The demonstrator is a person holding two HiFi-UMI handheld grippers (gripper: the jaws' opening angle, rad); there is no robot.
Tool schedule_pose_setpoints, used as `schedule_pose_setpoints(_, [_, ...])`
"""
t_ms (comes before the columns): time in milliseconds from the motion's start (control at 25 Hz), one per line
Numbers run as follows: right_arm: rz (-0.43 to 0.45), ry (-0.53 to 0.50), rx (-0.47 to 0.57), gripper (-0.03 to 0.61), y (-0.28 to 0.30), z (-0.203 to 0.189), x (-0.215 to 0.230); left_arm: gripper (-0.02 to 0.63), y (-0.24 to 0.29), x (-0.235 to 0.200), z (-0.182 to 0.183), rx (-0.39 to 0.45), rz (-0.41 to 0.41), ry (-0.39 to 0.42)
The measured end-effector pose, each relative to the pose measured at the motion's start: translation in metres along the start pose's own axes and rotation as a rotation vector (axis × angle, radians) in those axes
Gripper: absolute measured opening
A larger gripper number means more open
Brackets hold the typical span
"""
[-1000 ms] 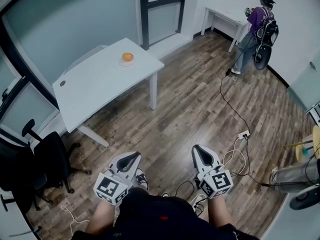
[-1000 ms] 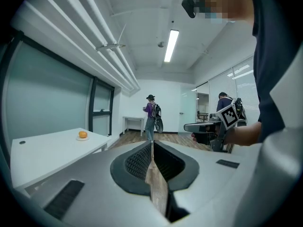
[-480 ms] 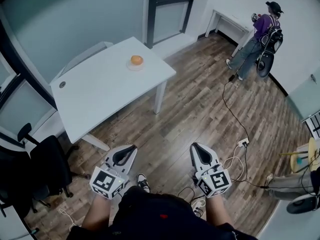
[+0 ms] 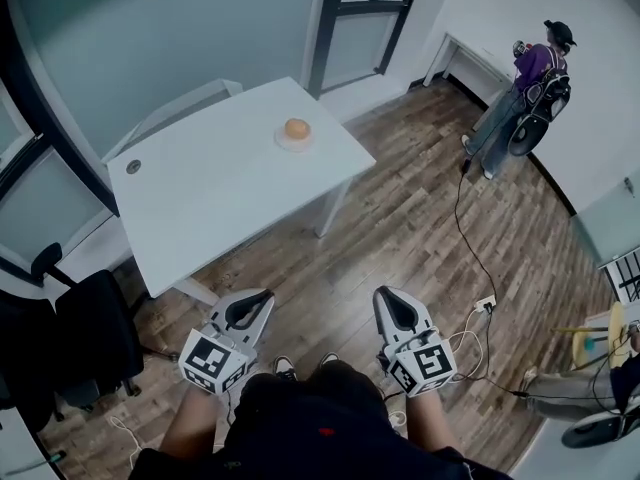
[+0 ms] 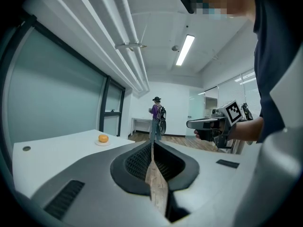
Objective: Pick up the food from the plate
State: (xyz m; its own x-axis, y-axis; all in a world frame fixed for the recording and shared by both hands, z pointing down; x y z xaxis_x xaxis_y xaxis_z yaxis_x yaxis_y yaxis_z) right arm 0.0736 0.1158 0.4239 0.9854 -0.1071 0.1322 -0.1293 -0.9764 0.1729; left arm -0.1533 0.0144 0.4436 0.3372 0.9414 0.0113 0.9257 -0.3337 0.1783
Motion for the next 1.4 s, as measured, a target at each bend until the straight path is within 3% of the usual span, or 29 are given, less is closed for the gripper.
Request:
schedule_pose_setpoints(480, [0.103, 0.027, 0.012, 0.037, 0.105, 0.016, 0.047, 0.034, 0.053, -0.07, 0.01, 0.002, 0.085, 0.016])
schedule_pose_setpoints(760, [0.168, 0.038, 0.03, 0.037, 0.177, 0.048, 0.118, 0.034, 0.129, -0.113, 0.033, -0.022, 0.134, 0.026])
schedule_pose_setpoints(1160, [0.225, 0.067, 0.024, 0.037, 0.253, 0.062, 0.243, 0.034, 0.247, -0.154, 0.058, -0.041, 0.217, -0.002])
schedule_pose_setpoints(1400, [0.239, 0.097, 0.011, 0.037, 0.292, 0.059, 0.27, 0.034, 0.274, -0.178, 0.053, -0.076, 0.24, -0.023])
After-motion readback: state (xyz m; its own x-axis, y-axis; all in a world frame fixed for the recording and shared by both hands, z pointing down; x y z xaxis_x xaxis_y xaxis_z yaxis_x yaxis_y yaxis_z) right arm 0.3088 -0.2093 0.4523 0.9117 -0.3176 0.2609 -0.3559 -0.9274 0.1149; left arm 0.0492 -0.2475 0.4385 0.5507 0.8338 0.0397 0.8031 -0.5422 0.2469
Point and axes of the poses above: the fingertips, and each gripper's own axes: y forward along the fingers, x to its right, z out of its top, the point moved 5 cm from there along -y, backward along the fingers, and after that the axes turned 7 degrees about y, right-handed, at the moved point
